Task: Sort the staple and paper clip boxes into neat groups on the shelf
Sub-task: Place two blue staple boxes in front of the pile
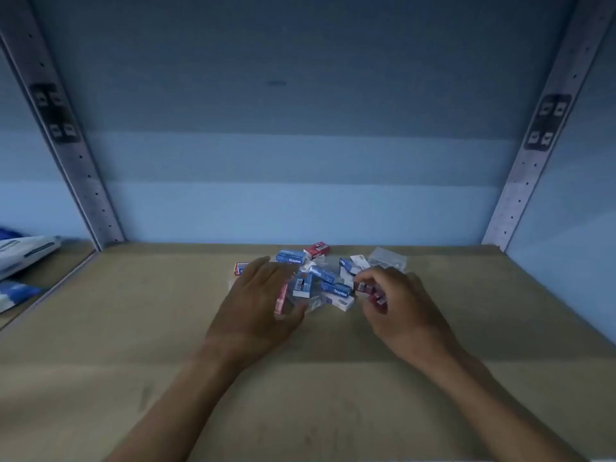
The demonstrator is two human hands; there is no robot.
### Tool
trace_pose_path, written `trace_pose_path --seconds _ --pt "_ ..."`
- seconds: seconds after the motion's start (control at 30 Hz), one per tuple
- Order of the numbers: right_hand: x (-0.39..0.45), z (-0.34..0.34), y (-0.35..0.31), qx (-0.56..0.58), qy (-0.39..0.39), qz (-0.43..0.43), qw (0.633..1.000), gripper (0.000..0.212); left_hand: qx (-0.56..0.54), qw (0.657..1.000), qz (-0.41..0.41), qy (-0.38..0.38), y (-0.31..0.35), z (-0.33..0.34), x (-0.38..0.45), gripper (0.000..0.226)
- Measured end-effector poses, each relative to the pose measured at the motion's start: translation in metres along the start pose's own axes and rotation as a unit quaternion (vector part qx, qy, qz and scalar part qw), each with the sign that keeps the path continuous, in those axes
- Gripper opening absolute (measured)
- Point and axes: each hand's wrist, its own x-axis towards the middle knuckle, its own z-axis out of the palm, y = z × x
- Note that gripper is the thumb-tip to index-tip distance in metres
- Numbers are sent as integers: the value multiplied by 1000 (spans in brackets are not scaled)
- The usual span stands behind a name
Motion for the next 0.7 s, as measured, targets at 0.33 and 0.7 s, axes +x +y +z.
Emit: trace_pose_path --seconds 0.33,0.7 --pt "26 25 9 -15 -30 -38 999 20 107 993 20 -46 -5 14 17 62" --pt "25 27 6 20 -17 -8 1000 17 52 996 7 -75 -5 11 19 60"
